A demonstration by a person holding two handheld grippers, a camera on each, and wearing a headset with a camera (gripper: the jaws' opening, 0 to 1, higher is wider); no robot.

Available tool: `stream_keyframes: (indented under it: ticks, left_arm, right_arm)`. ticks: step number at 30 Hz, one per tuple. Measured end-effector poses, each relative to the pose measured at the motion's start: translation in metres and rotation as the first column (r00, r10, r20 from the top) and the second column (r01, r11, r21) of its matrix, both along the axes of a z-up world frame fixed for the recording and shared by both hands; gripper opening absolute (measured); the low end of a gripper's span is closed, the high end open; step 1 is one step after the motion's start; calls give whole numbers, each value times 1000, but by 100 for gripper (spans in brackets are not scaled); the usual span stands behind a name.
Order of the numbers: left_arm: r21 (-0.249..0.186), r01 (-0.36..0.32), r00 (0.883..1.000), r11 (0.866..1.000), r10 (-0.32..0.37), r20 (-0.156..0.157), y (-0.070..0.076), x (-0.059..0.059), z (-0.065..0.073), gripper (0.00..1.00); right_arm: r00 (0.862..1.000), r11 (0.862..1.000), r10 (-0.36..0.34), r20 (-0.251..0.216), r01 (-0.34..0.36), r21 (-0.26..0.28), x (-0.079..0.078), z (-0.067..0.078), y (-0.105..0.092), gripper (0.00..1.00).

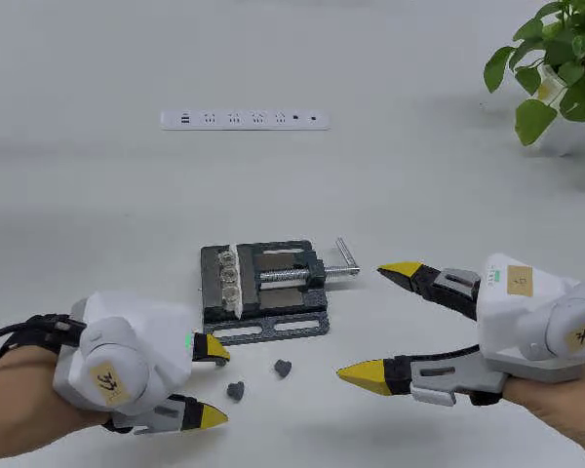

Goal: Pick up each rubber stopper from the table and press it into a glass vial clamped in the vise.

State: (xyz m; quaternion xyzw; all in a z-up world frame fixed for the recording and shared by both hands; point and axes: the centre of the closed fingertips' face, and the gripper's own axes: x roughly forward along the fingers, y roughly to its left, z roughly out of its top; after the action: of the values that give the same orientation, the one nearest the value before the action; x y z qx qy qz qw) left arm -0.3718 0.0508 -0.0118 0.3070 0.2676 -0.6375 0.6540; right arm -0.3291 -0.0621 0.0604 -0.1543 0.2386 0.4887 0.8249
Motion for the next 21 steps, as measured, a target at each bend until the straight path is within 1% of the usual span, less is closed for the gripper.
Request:
stream_keyframes:
  ticks: [4,6,10,14,17,21]
  left_arm:
    - [13,13,1000,1000,-13,0,-1,0,-6,24]
    - [28,22,1000,999,-22,6,0,1,-10,22]
    - [43,28,1000,999,-28,2,1,1,-15,19]
    - [44,35,999,998,-35,-2,-1,0,-17,16]
    - [54,42,999,998,-42,-3,-1,0,-21,14]
    - [51,42,999,998,-41,-7,-4,0,-21,13]
  right_arm:
    - [1000,1000,-5,-3,5,1,-1,-1,-2,75]
    - [1000,1000,-8,-6,8,1,-2,-2,-3,75]
    - [1000,1000,-10,-8,10,2,-3,-2,-3,75]
    - [1000,1000,-16,-9,16,2,-3,-3,-4,75]
    - [1000,1000,-17,-10,17,0,-3,-4,-6,74]
    - [1000,1000,-21,-12,21,0,-4,-4,-7,74]
